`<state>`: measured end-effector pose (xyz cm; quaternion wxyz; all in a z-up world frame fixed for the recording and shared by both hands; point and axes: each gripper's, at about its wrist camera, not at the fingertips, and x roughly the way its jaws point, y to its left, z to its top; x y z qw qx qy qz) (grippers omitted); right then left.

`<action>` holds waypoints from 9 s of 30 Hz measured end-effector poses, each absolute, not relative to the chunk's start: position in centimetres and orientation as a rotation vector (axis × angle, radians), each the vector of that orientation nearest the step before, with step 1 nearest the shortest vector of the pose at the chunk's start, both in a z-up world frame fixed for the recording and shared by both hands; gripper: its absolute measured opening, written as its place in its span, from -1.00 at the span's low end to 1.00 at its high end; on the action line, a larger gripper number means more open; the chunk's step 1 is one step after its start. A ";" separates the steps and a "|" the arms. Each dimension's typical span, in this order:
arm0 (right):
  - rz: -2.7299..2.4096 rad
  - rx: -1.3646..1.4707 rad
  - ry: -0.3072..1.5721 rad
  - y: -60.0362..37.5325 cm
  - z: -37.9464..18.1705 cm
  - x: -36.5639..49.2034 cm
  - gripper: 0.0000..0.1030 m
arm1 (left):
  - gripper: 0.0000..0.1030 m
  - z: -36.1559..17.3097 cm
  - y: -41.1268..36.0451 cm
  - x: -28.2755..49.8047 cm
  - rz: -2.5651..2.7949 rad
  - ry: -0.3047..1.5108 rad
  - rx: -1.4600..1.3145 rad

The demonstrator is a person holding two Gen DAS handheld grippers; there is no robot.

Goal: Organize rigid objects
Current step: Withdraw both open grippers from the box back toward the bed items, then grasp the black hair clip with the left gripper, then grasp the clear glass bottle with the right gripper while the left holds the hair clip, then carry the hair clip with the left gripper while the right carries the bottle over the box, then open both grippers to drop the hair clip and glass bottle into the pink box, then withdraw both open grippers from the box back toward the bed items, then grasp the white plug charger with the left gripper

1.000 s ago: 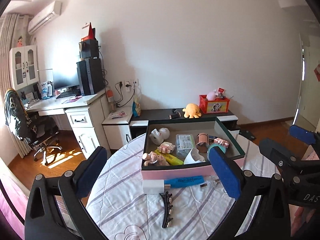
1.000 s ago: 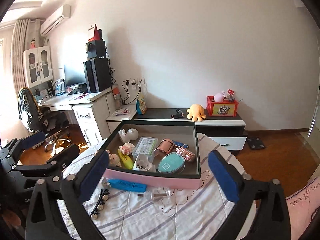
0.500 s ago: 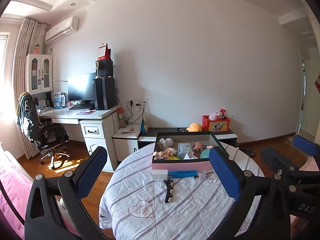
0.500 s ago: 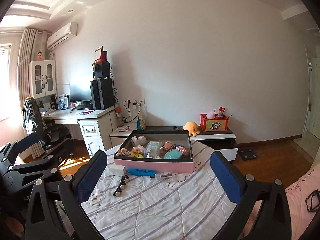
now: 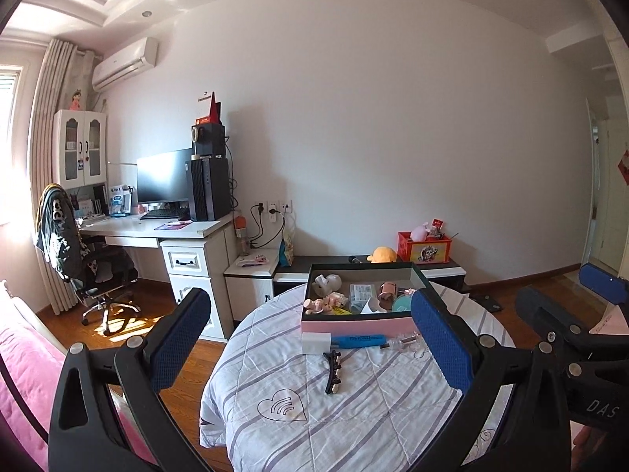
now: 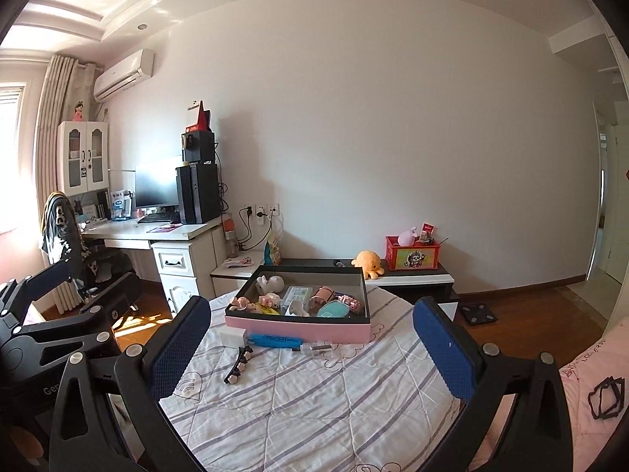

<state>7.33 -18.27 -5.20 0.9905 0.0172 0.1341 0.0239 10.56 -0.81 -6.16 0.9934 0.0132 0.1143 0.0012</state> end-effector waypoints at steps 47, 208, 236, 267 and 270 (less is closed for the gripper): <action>0.062 -0.025 0.886 -18.3 -25.0 33.8 1.00 | -0.54 -25.7 -1.8 32.9 -0.142 0.843 0.015; 0.096 0.047 0.509 -17.9 -12.6 19.4 1.00 | 1.00 -13.9 -0.6 23.1 0.013 0.528 0.073; 0.102 0.042 0.826 -18.2 -23.2 33.4 1.00 | 0.71 -25.1 -0.3 40.9 -0.108 0.883 -0.019; 0.110 0.025 0.916 -12.2 -24.8 37.4 1.00 | 0.01 -24.8 4.5 33.7 -0.124 0.823 -0.054; 0.103 0.037 0.942 -11.2 -25.2 38.3 1.00 | 0.01 -24.8 4.7 33.6 -0.117 0.819 -0.058</action>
